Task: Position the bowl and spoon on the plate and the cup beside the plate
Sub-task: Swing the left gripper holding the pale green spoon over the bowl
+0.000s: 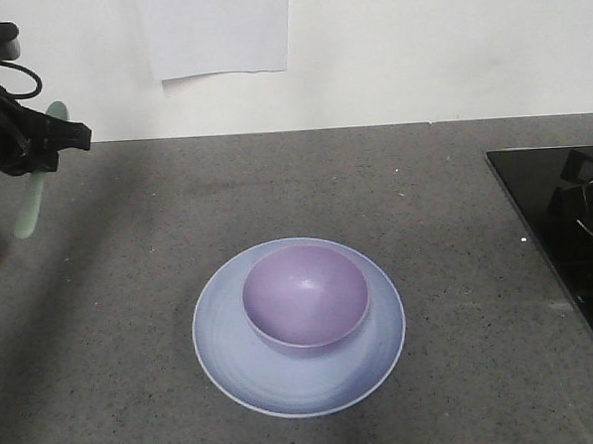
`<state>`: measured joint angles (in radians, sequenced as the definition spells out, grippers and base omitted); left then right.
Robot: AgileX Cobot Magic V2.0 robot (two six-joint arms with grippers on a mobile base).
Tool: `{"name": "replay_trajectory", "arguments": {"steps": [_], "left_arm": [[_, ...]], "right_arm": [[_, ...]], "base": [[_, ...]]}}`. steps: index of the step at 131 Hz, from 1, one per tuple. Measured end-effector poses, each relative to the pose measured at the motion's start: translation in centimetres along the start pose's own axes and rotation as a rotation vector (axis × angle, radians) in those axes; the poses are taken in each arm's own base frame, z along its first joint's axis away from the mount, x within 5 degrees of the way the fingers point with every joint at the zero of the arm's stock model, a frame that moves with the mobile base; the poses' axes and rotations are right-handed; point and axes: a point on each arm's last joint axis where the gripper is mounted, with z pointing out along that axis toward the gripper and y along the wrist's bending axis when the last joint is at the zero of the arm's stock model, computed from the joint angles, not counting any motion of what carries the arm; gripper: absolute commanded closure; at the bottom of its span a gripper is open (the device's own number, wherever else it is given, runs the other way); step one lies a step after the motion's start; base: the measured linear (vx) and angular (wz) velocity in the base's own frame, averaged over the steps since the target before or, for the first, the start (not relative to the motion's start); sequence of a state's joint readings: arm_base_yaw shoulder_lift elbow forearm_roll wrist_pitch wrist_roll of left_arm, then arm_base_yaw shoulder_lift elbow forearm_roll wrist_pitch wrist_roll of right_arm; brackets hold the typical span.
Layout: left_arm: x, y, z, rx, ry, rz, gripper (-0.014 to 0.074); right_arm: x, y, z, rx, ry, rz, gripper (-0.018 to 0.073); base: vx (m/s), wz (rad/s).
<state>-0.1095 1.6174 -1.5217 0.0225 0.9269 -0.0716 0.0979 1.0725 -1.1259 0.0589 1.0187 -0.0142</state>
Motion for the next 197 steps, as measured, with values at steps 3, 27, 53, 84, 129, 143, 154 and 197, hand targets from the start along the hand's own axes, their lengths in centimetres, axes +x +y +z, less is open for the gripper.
{"name": "replay_trajectory", "arguments": {"steps": [3,27,53,84,129,143,154,197], "left_arm": [[0.0,0.0,0.0,0.000,-0.003,0.000,0.0603],[-0.2,-0.7,0.0,0.022,-0.027,0.065,0.0601],[0.4,-5.0,-0.3,0.165,-0.019,0.298,0.0595],[2.7,-10.8,-1.3,0.310,0.071,0.503,0.0593],[5.0,-15.4,-2.6,0.397,0.111,0.654,0.0586],[5.5,-16.4,-2.5,0.413,0.121,0.680,0.0583],[6.1,-17.4,-1.9,0.426,0.150,0.705,0.0582],[8.4,-20.2,0.9,0.441,0.292,0.751,0.0564]], "right_arm": [[0.0,0.0,0.0,0.000,0.000,0.000,0.0566],[0.0,0.0,0.0,0.000,0.000,0.000,0.0566],[0.0,0.0,0.0,0.000,0.000,0.000,0.0566],[0.0,0.0,0.0,0.000,0.001,0.000,0.0566],[0.0,0.0,0.0,0.000,0.003,0.000,0.0566],[0.0,0.0,0.0,0.000,0.003,0.000,0.0566],[0.0,0.0,0.0,0.000,0.003,0.000,0.0566],[0.0,0.0,0.0,0.000,0.003,0.000,0.0566]], "base": [[0.00,0.00],[0.00,0.00],[0.00,0.00],[0.00,0.00],[0.00,0.00],[0.00,0.00],[0.00,0.00],[0.00,0.00]]}}
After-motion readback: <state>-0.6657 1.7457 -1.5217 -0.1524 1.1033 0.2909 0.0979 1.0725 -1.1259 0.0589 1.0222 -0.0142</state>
